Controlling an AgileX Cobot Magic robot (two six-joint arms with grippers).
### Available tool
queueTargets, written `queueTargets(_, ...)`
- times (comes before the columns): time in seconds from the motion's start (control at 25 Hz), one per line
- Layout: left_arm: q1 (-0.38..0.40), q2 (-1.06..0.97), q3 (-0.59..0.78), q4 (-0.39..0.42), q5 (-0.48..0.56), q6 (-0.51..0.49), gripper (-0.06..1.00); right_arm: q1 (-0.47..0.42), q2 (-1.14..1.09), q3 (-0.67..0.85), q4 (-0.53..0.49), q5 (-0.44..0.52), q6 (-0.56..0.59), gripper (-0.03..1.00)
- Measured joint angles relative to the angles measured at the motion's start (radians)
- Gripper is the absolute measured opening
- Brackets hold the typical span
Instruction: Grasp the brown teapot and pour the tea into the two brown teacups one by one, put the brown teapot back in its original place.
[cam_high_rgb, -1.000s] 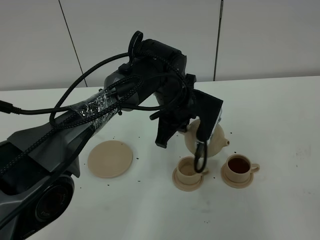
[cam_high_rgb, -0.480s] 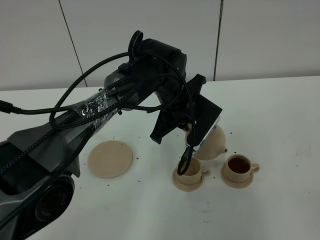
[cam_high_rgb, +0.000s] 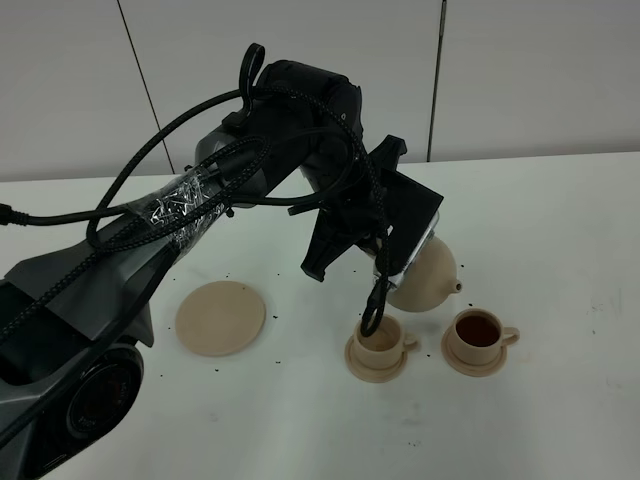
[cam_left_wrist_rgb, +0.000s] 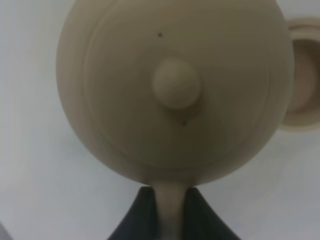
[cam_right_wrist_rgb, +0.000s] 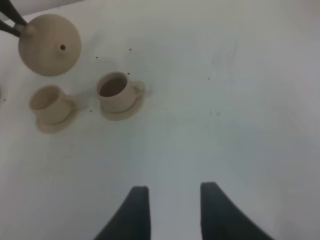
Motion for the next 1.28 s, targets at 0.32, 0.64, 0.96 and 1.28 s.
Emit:
queueTargets(0.32, 0.000, 0.000, 0.000, -0.004, 0.072, -0.029, 0.17, 0.000, 0.000, 0.000, 0.000, 0.000, 0.000, 0.24)
queueTargets(0.64, 0.000, 0.000, 0.000, -0.005, 0.075, -0.041, 0.17, 0.000, 0.000, 0.000, 0.000, 0.000, 0.000, 0.24)
queueTargets(0.96, 0.000, 0.000, 0.000, 0.033, 0.075, -0.046, 0.17, 0.000, 0.000, 0.000, 0.000, 0.000, 0.000, 0.24)
queueTargets(1.28, 0.027, -0.047, 0.000, 0.041, 0.075, -0.082, 0.17, 0.000, 0.000, 0.000, 0.000, 0.000, 0.000, 0.24)
